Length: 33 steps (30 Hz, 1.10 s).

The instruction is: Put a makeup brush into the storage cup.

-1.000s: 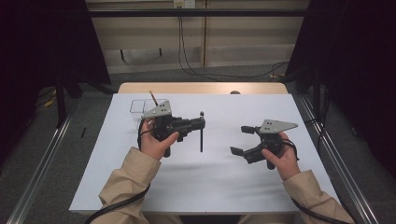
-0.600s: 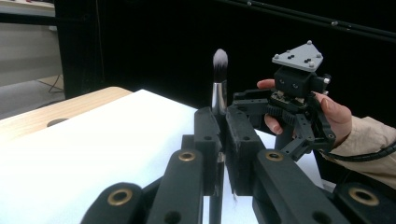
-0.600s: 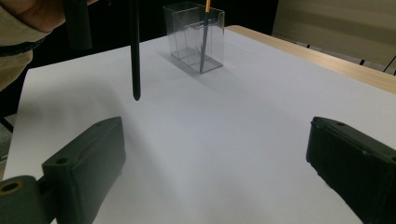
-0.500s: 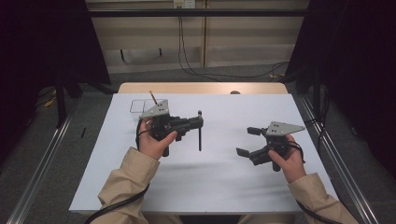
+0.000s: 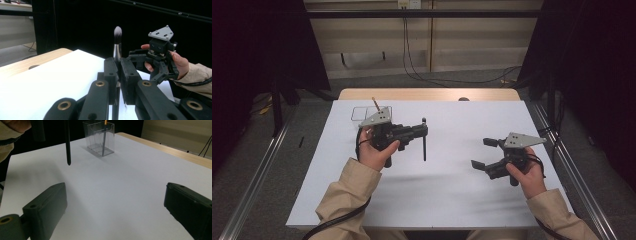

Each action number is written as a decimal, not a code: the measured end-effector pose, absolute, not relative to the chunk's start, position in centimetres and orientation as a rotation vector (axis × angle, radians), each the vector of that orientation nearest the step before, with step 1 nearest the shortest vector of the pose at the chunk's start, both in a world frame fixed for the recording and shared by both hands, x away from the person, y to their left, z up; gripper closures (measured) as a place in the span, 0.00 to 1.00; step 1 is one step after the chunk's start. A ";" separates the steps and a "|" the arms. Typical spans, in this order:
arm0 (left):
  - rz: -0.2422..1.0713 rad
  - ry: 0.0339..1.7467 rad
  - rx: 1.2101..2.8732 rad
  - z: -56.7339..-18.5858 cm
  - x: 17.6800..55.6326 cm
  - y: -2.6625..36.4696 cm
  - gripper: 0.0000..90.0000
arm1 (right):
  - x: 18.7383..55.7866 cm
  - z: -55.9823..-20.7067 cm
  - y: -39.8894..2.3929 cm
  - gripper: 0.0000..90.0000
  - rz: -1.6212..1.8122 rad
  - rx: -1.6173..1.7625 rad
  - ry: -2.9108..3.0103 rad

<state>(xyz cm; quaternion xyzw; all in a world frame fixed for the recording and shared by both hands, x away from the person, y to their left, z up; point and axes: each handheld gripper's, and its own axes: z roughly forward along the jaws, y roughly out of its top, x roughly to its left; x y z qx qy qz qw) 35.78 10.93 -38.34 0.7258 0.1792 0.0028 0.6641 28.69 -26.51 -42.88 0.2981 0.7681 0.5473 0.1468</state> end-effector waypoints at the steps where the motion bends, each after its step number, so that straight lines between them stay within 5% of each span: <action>1: 0.003 0.405 1.637 -38.3 35.8 10.9 0.94 | 28.6 -42.9 -26.6 0.05 1.576 0.857 2.210; 33: 0.038 0.410 1.634 -38.0 35.8 11.8 0.94 | 27.3 -43.4 -29.8 0.05 1.526 0.904 2.169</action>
